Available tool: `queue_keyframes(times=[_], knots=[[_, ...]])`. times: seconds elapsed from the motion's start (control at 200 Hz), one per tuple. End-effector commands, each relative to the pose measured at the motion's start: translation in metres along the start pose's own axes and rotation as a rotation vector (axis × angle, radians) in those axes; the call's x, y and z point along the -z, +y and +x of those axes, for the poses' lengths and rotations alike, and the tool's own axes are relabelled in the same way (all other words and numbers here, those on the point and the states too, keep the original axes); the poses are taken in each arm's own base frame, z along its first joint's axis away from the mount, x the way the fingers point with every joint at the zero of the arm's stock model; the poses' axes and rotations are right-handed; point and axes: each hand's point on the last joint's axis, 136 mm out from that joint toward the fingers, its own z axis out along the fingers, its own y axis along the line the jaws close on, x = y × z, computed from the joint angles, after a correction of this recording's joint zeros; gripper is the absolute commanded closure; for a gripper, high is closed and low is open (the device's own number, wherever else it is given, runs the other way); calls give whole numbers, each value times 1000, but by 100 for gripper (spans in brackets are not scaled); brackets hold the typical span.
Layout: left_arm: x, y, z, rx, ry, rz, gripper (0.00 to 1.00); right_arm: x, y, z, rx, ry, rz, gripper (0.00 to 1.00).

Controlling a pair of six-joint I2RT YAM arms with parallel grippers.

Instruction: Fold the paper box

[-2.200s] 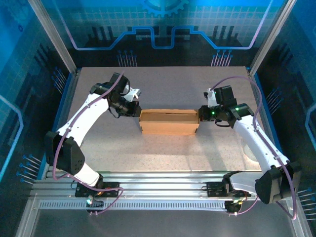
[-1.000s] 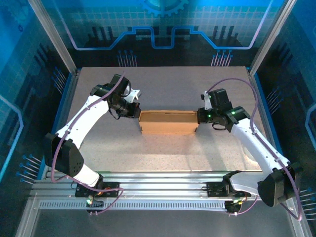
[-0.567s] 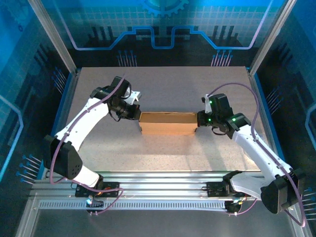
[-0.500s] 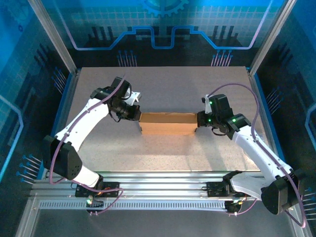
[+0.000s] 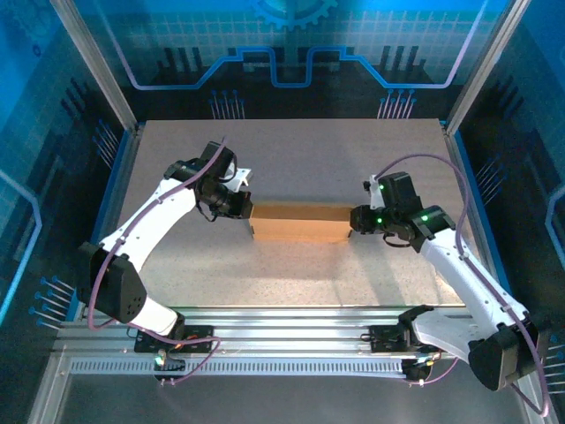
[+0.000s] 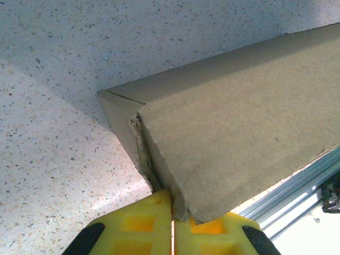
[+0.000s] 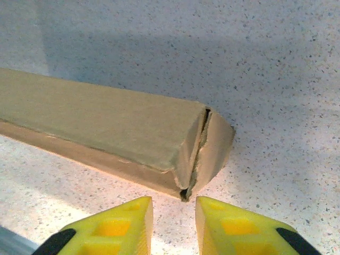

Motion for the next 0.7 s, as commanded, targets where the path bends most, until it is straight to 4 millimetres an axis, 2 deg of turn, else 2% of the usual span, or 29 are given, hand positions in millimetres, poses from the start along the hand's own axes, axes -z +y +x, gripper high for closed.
queue_keyframes(times=[0.0,0.14,0.335,0.58,0.695], knots=[[-8,2,17,36,65,-20,91,24,14,-15,-10,-40,-69,71],[-8,2,17,37,64,-19,91,30,23,-35,-19,-79,-119,78],[-7,0,16,36,57,-13,90,17,32,-53,-36,-79,-184,81],[0,-4,13,41,29,-2,87,-4,30,-47,-66,-20,-244,82],[4,-6,12,51,18,6,81,-9,24,-40,-87,-4,-257,82]])
